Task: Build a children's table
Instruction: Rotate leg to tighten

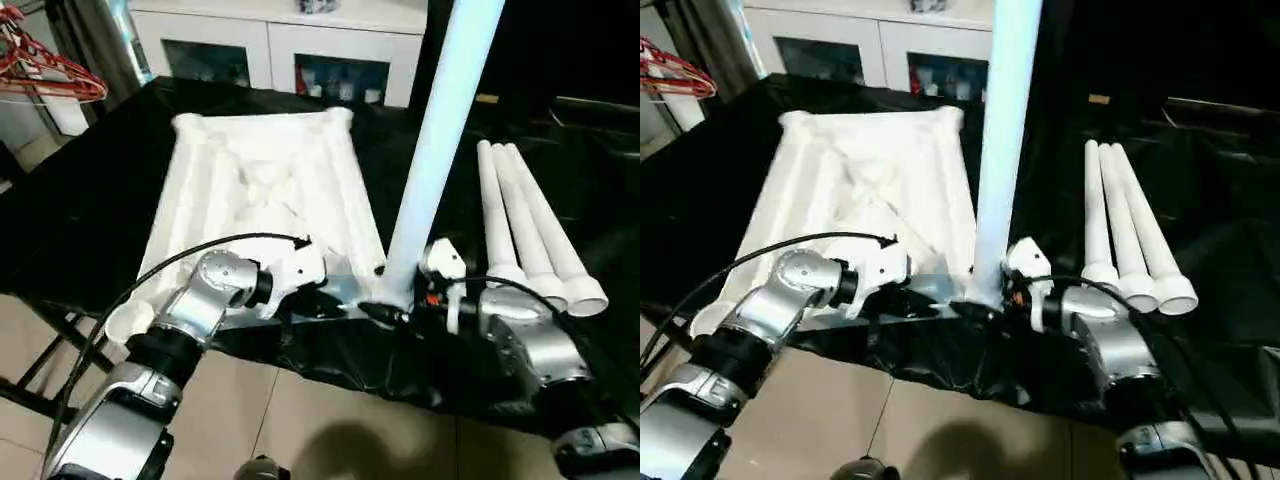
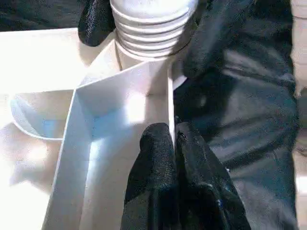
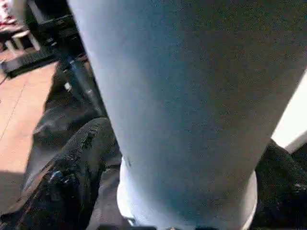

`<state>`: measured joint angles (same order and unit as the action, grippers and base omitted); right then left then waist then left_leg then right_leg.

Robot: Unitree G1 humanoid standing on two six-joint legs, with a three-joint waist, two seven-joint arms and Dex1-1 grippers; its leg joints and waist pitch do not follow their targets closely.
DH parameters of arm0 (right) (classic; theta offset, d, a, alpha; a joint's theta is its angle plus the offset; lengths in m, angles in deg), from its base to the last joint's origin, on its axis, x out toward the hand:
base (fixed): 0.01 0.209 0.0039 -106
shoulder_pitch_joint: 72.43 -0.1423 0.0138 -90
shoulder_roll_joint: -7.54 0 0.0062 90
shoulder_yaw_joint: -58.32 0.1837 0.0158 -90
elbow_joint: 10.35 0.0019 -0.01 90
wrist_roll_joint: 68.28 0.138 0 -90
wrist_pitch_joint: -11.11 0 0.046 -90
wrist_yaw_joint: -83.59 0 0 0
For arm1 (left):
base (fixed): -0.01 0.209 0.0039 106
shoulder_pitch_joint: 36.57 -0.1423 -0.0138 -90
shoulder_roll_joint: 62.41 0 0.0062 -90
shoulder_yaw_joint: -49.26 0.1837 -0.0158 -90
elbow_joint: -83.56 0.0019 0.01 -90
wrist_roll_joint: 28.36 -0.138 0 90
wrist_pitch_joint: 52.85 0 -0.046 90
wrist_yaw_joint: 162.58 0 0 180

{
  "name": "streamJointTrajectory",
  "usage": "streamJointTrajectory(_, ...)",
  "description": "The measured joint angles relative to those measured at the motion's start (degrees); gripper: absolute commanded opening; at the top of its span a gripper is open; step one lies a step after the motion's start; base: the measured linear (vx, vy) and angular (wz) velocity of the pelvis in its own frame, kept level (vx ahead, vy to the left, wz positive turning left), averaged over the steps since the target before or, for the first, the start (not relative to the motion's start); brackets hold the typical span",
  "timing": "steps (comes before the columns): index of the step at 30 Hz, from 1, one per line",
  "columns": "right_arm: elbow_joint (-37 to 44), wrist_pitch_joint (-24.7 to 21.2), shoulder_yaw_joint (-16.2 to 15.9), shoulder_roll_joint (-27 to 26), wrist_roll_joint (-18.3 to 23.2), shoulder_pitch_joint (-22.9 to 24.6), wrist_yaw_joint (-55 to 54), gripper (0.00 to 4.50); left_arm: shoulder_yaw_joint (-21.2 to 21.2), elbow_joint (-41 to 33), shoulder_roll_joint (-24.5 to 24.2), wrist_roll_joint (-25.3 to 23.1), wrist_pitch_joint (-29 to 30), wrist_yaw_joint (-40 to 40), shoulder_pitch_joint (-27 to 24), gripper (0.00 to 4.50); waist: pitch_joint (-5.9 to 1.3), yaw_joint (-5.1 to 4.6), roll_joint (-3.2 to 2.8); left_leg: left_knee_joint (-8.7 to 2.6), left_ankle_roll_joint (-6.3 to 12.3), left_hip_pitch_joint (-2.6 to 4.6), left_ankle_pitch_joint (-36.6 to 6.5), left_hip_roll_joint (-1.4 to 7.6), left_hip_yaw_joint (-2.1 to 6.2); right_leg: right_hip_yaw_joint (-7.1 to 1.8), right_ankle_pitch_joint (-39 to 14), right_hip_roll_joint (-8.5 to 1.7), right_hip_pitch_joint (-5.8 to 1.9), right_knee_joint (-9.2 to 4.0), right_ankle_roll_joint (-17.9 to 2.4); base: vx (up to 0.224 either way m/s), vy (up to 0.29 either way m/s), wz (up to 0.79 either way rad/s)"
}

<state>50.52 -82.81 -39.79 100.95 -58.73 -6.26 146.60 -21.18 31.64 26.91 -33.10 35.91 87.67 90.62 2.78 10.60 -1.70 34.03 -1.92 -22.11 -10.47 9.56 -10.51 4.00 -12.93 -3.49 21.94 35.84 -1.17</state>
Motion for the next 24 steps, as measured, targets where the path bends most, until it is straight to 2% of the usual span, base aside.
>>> streamJointTrajectory(8,3.6,-2.3,-0.9,1.1,0.0,1.5,2.3,2.85,0.5,3.2,-1.4,0.0,-2.8,4.4,1.9,0.00,-0.01,0.82,-0.02,0.00,0.00,0.00,0.0,0.01,-0.01,0.00,0.0,0.00,0.00,0.01,0.0,0.000,0.000,0.00)
streamJointTrajectory(15,3.8,-2.4,-0.6,0.5,0.1,2.0,1.7,2.77,0.3,3.8,-0.8,0.2,-2.8,4.3,2.0,0.00,-0.03,0.82,-0.04,0.00,-0.01,0.03,0.0,0.01,-0.01,0.00,0.0,0.00,-0.01,0.05,0.0,0.000,0.000,0.00)
streamJointTrajectory(19,2.5,-2.1,1.4,-1.8,0.0,2.3,-3.4,2.76,-0.8,5.2,0.4,0.0,-1.1,1.3,2.6,0.00,-0.04,0.67,-0.04,0.00,-0.05,0.16,0.0,0.01,-0.01,-0.01,0.0,0.00,-0.04,0.15,0.0,0.000,0.000,0.00)
streamJointTrajectory(20,0.2,-1.2,3.0,-3.9,-0.4,1.5,-7.9,2.76,-1.7,6.3,1.4,-0.2,-0.1,-1.9,3.0,0.00,-0.04,0.56,-0.03,-0.01,-0.09,0.23,0.0,0.02,-0.01,-0.01,0.1,-0.01,-0.07,0.19,-0.1,0.000,0.000,0.00)
streamJointTrajectory(24,-8.2,2.0,7.9,-9.0,-0.9,-2.6,-22.2,2.75,-3.1,8.5,6.1,-1.6,2.6,-12.4,4.2,0.00,-0.03,-0.82,-0.04,-0.02,-0.17,0.26,0.1,0.01,-0.01,-0.01,0.1,-0.06,-0.03,0.12,0.0,0.000,0.000,0.00)
